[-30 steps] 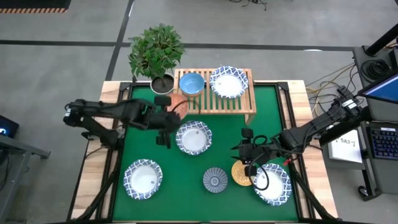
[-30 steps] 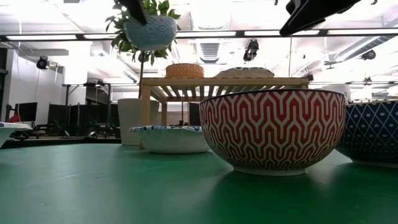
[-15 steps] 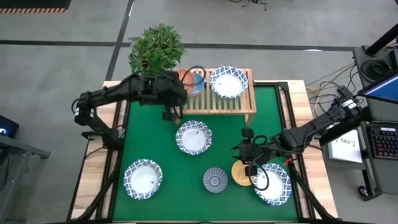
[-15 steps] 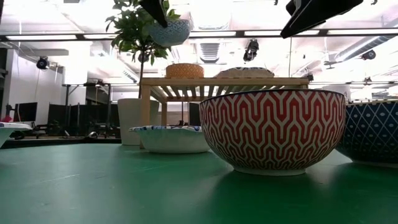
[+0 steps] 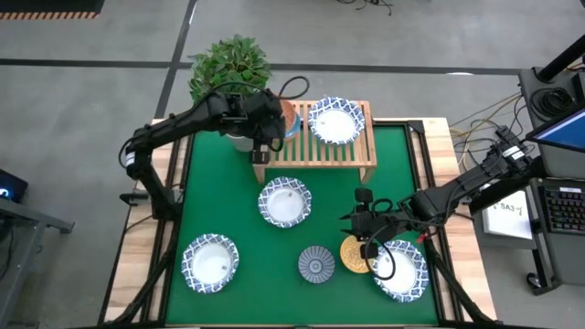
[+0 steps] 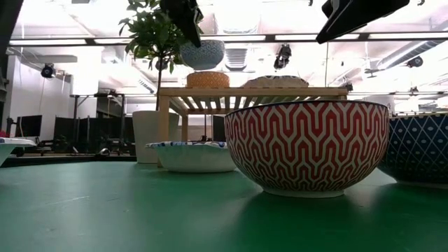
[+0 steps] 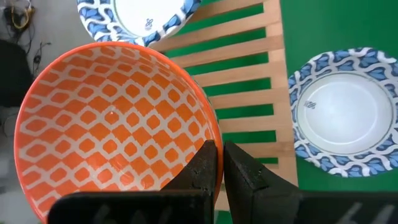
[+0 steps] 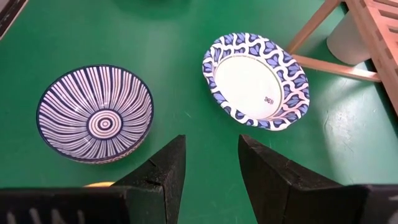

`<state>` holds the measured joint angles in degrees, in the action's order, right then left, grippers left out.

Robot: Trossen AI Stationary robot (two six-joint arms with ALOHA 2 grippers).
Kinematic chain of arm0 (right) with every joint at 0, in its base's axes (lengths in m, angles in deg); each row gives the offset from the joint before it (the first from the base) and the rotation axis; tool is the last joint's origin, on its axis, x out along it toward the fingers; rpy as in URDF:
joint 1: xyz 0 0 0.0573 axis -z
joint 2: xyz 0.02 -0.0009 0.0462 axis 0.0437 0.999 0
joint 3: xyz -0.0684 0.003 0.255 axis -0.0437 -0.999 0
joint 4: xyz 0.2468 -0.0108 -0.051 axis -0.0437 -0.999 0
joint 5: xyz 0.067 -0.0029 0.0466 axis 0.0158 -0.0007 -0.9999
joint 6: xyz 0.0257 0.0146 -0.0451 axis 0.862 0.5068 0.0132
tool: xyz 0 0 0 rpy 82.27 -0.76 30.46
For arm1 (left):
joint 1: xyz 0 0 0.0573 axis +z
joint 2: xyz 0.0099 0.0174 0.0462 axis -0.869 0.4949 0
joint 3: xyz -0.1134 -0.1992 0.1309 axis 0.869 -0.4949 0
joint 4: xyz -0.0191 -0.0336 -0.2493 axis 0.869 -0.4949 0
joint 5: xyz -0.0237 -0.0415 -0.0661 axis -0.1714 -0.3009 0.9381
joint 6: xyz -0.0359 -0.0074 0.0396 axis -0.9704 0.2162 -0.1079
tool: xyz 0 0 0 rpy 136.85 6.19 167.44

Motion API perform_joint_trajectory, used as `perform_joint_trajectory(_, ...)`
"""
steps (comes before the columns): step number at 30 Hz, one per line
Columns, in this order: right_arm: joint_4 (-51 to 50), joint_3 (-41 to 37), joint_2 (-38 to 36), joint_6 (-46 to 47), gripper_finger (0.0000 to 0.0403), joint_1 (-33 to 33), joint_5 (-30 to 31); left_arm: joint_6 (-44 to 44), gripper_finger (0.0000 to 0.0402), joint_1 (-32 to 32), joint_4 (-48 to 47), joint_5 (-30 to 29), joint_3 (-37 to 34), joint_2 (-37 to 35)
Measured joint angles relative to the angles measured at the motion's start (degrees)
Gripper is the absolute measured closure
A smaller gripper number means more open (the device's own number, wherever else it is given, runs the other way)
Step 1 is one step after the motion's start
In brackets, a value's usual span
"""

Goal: Place and stack bowls onto a shelf
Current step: Stack the orange patterned bowl on top of the light blue patterned bowl on the shelf

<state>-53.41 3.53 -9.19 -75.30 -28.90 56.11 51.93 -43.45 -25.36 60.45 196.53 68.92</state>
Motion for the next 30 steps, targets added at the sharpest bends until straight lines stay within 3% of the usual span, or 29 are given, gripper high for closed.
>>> perform_joint_trajectory(16,0.0,0.0,0.0,0.5,0.0266,0.0,0.0,1.2,0.0401,3.0,1.9,0.6,-0.3,3.0)
perform_joint_trajectory(21,0.0,0.0,0.0,0.5,0.0266,0.0,0.0,0.4,0.0401,4.6,2.4,5.2,-0.3,3.1)
perform_joint_trajectory(30,0.0,0.0,0.0,0.6,0.0266,0.0,0.2,-1.1,0.0401,5.5,2.6,6.5,-0.3,3.2)
